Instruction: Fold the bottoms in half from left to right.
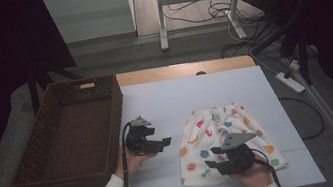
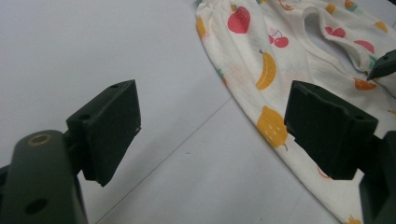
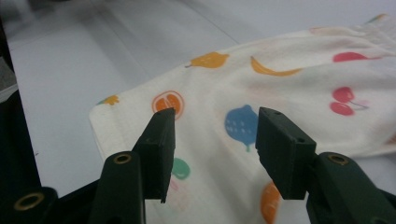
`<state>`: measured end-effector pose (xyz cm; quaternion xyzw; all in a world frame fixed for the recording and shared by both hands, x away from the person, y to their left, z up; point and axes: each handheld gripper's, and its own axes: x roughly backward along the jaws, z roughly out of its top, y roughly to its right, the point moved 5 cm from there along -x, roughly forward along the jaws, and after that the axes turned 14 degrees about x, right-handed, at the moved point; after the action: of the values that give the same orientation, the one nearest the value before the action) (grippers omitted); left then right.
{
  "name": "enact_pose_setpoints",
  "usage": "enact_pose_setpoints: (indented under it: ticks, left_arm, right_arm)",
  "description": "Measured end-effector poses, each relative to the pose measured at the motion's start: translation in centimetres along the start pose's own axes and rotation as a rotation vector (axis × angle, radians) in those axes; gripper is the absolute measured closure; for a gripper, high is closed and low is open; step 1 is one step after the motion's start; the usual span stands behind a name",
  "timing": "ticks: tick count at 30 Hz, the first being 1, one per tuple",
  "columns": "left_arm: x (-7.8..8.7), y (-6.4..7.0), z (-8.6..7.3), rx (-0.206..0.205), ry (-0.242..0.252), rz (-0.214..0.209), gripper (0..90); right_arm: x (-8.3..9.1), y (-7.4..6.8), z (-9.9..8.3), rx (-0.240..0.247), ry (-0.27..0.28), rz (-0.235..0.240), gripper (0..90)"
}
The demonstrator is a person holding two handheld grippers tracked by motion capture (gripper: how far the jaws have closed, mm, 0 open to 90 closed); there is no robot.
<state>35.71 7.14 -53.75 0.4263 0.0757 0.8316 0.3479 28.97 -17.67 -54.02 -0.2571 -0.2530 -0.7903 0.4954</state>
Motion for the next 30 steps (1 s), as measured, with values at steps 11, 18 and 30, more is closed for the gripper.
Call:
enact_pose_setpoints:
  ticks: [11,18,30]
  left_arm:
    - [-0.4,0.1,0.0,-0.008,-0.013,-0.007,17.7]
    - [-0.7,0.4,0.1,-0.007,-0.015,-0.011,17.7]
    - [-1.1,0.2,0.3,-0.021,-0.030,0.020,17.8]
  right_arm:
    - [-2.8,-2.3,1.9,0.054,-0.015,0.076,46.0]
    - [-5.0,-5.0,2.9,0.130,-0.071,0.153,42.5]
    - [-6.6,-6.7,3.2,0.224,-0.157,0.147,43.8]
